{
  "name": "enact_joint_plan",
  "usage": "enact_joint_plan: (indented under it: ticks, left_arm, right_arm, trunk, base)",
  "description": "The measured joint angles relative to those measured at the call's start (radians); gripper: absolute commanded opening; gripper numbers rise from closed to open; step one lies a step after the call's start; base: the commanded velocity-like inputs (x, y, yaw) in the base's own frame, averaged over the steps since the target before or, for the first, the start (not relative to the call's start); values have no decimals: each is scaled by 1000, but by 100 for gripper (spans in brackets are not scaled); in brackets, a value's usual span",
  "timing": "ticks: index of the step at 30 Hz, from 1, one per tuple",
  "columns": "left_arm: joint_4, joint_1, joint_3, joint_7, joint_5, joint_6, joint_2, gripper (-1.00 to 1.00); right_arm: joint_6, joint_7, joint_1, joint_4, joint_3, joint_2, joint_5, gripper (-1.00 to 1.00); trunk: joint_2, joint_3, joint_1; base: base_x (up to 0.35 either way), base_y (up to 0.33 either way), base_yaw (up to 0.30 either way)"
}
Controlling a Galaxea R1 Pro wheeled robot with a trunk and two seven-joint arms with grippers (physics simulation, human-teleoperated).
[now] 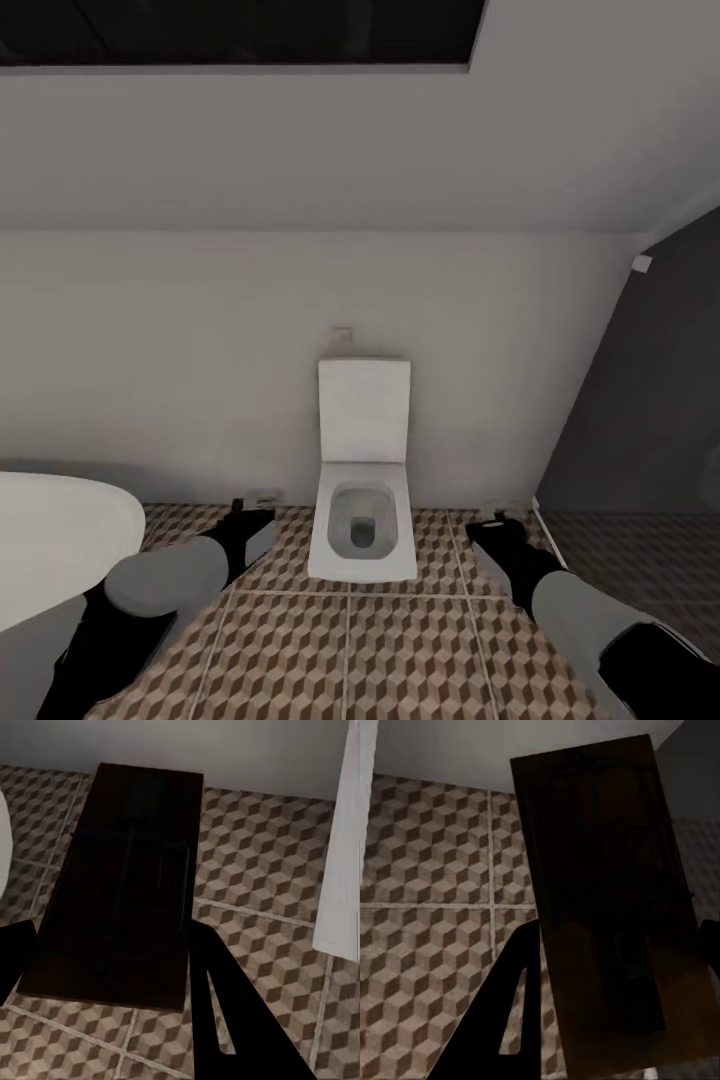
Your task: Take the four mousetraps from the cabinet in the bathroom and place them on the bathroom floor. Make sure all four end up on the same floor surface, and ensure that at least two of them are either under or directly next to the same bathroom sink.
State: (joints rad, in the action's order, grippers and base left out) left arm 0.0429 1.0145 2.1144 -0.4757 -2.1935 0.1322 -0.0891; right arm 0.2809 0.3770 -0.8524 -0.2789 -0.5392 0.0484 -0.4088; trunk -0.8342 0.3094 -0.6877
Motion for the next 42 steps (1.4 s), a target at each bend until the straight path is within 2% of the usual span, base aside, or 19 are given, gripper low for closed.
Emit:
enact_joint_plan:
  ticks: [3,8,10,12,13,17,25,27,28,30,32,33,37,40,42]
  left_arm:
    - [0,29,-3,-1,-2,1,-1,-100]
    - [2,75,-3,-1,0,0,-3,-100]
    - [4,86,-3,0,1,-1,-6,-100]
    - [6,91,-4,3,0,-4,-8,-100]
    - [8,92,-5,5,0,-5,-10,-100]
    - [31,93,-6,8,0,-8,-21,-100]
    - [55,94,-5,8,0,-5,-26,-100]
    - [55,93,-5,8,0,-5,-26,-100]
    - [53,93,-5,8,0,-5,-20,-100]
    - [54,92,-4,8,1,-5,-18,-100]
    - [67,85,-3,12,-1,-6,20,-100]
    - [116,83,-3,18,-3,-9,39,-100]
    - [178,81,-1,19,0,-14,45,-100]
    - [191,66,0,19,2,-17,46,-100]
    - [194,58,0,19,3,-19,46,-100]
  right_arm:
    - [60,0,-26,-81,4,12,-6,-100]
    - [203,0,-57,-243,11,48,-7,-100]
    - [254,0,-66,-313,32,71,-7,-100]
    - [292,-3,-71,-359,74,90,-10,-100]
    - [305,-3,-72,-370,97,94,-11,-100]
    - [322,-5,-73,-385,134,100,-14,-100]
    - [326,-4,-72,-386,144,100,-13,-100]
    - [327,-2,-71,-368,143,99,-12,-100]
    - [325,-3,-71,-273,141,97,-10,-100]
    - [320,-5,-75,-176,141,93,-5,-100]
    - [316,-62,-68,-105,142,91,-8,-100]
    - [298,-152,-63,-52,142,88,-8,-100]
    - [210,-209,-58,41,140,84,-4,-100]
    - [147,-243,-56,101,139,83,-6,-100]
    - [132,-272,-52,125,138,83,-5,-100]
  trunk:
    - [0,0,0]
    - [0,0,0]
    - [0,0,0]
    - [0,0,0]
    - [0,0,0]
    - [0,0,0]
    - [0,0,0]
    - [0,0,0]
    - [0,1,0]
    - [0,0,0]
    - [0,1,0]
    - [0,1,0]
    - [0,0,0]
    - [0,0,0]
    - [0,0,0]
  base:
    - [0,0,0]
    - [0,0,0]
    - [0,0,0]
    - [0,0,0]
    - [14,0,0]
    - [197,0,0]
    - [320,0,0]
    - [338,0,0]
    - [338,0,0]
    - [338,0,0]
    - [335,0,0]
    - [324,0,0]
    - [173,0,0]
    - [38,0,0]
    - [14,0,0]
